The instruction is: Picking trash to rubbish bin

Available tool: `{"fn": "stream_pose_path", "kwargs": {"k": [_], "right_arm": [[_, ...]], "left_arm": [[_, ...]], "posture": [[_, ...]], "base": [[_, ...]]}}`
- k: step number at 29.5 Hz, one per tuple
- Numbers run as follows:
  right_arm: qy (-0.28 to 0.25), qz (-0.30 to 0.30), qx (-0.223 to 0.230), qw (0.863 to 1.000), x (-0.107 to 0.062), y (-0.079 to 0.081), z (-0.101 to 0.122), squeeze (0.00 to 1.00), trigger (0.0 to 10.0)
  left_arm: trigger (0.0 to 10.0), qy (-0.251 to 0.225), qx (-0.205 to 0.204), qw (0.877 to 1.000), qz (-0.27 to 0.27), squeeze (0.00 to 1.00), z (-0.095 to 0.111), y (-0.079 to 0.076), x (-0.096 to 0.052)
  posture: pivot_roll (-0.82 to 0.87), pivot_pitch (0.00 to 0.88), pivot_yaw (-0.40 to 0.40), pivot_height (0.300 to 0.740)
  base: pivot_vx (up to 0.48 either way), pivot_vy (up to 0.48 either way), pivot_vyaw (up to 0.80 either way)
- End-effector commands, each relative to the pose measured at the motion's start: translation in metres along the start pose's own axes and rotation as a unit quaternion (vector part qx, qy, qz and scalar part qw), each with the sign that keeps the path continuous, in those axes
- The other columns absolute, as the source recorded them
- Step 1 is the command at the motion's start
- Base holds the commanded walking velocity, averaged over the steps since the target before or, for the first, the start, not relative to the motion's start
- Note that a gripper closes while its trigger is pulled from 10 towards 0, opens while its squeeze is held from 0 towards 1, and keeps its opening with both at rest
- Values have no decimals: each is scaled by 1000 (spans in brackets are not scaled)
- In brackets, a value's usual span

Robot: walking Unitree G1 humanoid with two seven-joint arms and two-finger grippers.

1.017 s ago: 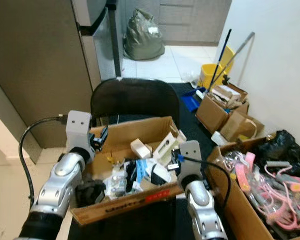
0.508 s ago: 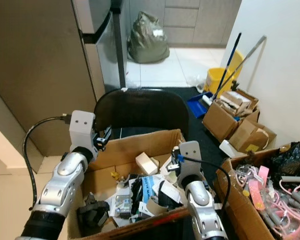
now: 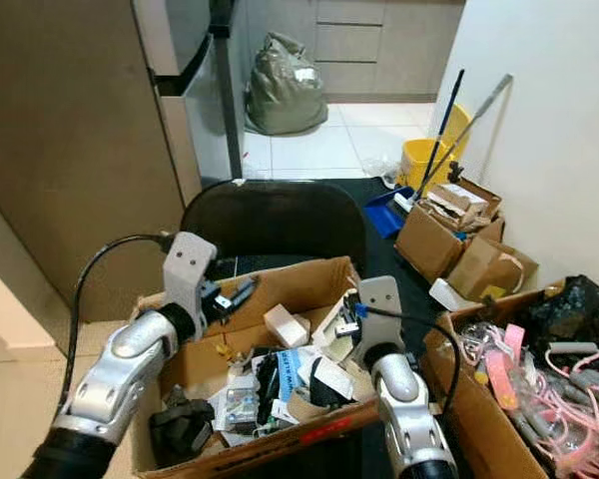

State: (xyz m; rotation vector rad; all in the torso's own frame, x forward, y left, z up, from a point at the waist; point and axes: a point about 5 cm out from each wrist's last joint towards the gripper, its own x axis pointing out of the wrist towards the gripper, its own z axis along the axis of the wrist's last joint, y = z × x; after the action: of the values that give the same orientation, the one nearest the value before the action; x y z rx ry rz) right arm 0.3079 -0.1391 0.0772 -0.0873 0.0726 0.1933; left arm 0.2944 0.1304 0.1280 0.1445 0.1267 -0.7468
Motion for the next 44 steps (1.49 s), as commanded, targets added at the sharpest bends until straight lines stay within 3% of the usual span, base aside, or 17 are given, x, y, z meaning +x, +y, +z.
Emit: {"fn": "stream_pose_path", "kwargs": {"k": [1, 10, 12, 21, 22, 26, 27, 28, 29, 30, 31, 32, 33, 34, 35, 38, 44], "right_arm": [[13, 10, -3, 1000, 5, 2, -3, 0, 10000], [42, 41, -19, 998, 25, 9, 2, 0, 10000], [73, 58, -25, 995, 26, 12, -5, 0, 10000], [113, 82, -21, 990, 23, 13, -17, 0, 10000], [109, 76, 0, 991, 24, 11, -15, 1000, 10000], [102, 67, -18, 992, 25, 8, -13, 1000, 10000], [102, 63, -24, 993, 26, 8, -12, 847, 10000], [102, 63, -24, 993, 26, 8, -12, 847, 10000], [96, 53, -28, 994, 27, 6, -10, 0, 10000], [89, 47, -21, 995, 28, 4, -7, 0, 10000], [89, 47, -21, 995, 28, 4, -7, 0, 10000], [81, 40, -17, 996, 29, 2, -4, 0, 10000], [81, 40, -17, 996, 29, 2, -4, 0, 10000], [73, 34, -20, 997, 29, 0, -2, 0, 10000], [73, 34, -20, 997, 29, 0, -2, 0, 10000], [40, -6, -4, 999, 26, -13, 4, 0, 10000], [30, -58, 6, 998, 11, -25, -4, 0, 10000]], "left_arm": [[10000, 37, -13, 998, -55, 0, -10, -6, -7], [10000, 89, -46, 986, -133, 0, -20, -13, -24], [10000, 95, -54, 983, -145, 0, -21, -15, -26], [10000, 107, -66, 978, -164, 0, -21, -19, -28], [10000, 110, -67, 977, -168, 0, -20, -20, -28], [10000, 112, -66, 977, -166, 0, -20, -19, -28], [10000, 113, -64, 978, -162, 0, -20, -18, -27], [10000, 113, -64, 978, -162, 0, -20, -18, -27], [10000, 112, -57, 983, -135, 0, -20, -13, -25], [10000, 106, -53, 989, -94, 0, -19, -4, -22], [10000, 106, -53, 989, -94, 0, -19, -4, -22], [10000, 98, -47, 993, -46, 0, -18, 6, -18], [10000, 98, -47, 993, -46, 0, -18, 6, -18], [10000, 85, -43, 995, -2, 0, -15, 15, -16], [10000, 85, -43, 995, -2, 0, -15, 15, -16], [10000, 61, -24, 988, 138, 0, -9, 32, -8], [10000, 57, 35, 981, 181, 0, -8, 22, 2]], "posture": [[-46, 60, -10, 740], [-44, 64, -15, 740], [-42, 66, -15, 740], [-51, 67, -11, 740], [-52, 66, -10, 740], [-56, 67, -8, 740], [-56, 66, -9, 740], [-56, 66, -9, 740], [-54, 67, -11, 740], [-54, 67, -11, 740], [-54, 67, -11, 740], [-54, 67, -11, 740], [-54, 67, -11, 740], [-56, 67, -10, 740], [-56, 67, -10, 740], [-47, 69, -19, 740], [-51, 70, -20, 740]], "base": [[0, 0, 0], [0, 0, 0], [0, 0, 0], [0, 0, 0], [0, 0, 0], [0, 0, 0], [0, 0, 0], [0, 0, 0], [0, 0, 0], [0, 0, 0], [0, 0, 0], [0, 0, 0], [0, 0, 0], [0, 0, 0], [0, 0, 0], [0, 0, 0], [0, 0, 0]]}}
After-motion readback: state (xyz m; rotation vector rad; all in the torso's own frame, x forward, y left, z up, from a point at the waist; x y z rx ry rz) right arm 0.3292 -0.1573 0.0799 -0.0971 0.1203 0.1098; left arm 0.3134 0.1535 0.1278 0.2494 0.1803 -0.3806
